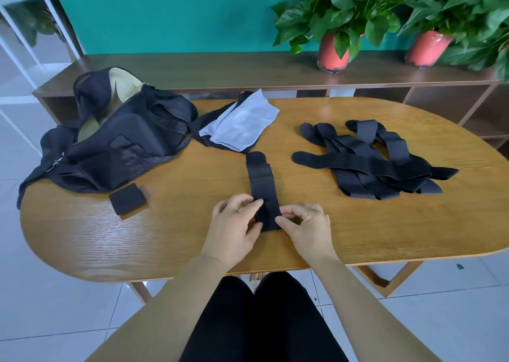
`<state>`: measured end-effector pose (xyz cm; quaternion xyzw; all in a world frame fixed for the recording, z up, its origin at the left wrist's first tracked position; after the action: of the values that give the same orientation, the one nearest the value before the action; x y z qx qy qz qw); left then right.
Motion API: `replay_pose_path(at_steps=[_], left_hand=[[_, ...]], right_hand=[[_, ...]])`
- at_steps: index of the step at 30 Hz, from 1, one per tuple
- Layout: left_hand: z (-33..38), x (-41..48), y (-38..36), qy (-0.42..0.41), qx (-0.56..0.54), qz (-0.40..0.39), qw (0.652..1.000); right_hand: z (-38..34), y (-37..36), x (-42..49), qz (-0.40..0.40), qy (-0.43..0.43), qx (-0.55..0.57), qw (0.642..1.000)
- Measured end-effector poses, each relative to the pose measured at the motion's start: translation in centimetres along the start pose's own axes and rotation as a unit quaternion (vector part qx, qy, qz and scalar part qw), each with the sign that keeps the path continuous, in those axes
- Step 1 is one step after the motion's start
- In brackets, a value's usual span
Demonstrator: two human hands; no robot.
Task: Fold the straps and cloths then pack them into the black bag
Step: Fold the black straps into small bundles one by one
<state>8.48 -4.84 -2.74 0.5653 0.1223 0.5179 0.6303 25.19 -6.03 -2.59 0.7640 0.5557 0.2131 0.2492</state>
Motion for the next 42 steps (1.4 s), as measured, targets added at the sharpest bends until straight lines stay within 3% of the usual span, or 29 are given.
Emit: replay_pose_path(at_steps=[11,14,17,23,33,37,42], left_hand=[[0.1,0.4,-0.6,-0.024,0.069,-0.059,0.996],[0.0,0.3,-0.4,-0.036,0.073,-0.078,0.994],[0.0,0.2,0.1,-0.030,0.048,-0.116,0.992],[0.2,-0.1,0.8,-0.053,0.028,-0.129,0.990],[1.2,-0.6,1.5,-0.056,0.050,-0.185,0.980],[1.6,-0.7,2.0,-0.066,0.051,-0.144,0.986],[0.3,-0.6,2.0,0.068,-0.021,-0.098,0.993]], right_hand=[[0.1,-0.3,0.1,0.034,0.053,-0.068,0.996],[-0.6,-0.4,-0.6,-0.018,0.141,-0.103,0.984],[-0.1,-0.6,-1.1,-0.098,0.163,-0.160,0.969],[-0.4,0.3,-1.9,-0.111,0.179,-0.156,0.965],[-1.0,0.5,-2.2,-0.146,0.177,-0.212,0.950],[-1.6,1.2,-2.4,-0.129,0.161,-0.194,0.959],[-1.0,0.8,-0.7,-0.130,0.049,-0.088,0.986]])
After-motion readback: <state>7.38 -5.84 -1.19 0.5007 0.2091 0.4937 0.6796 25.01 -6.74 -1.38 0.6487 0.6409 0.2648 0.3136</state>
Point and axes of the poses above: each hand's wrist, its own x-axis towards the middle knuckle, its own y-axis out of the back of the hand, z = x × y, the point moved 5 cm from there along x, towards the middle knuckle, and after that the axes turned 10 degrees about -y, right-handed, at the moved point
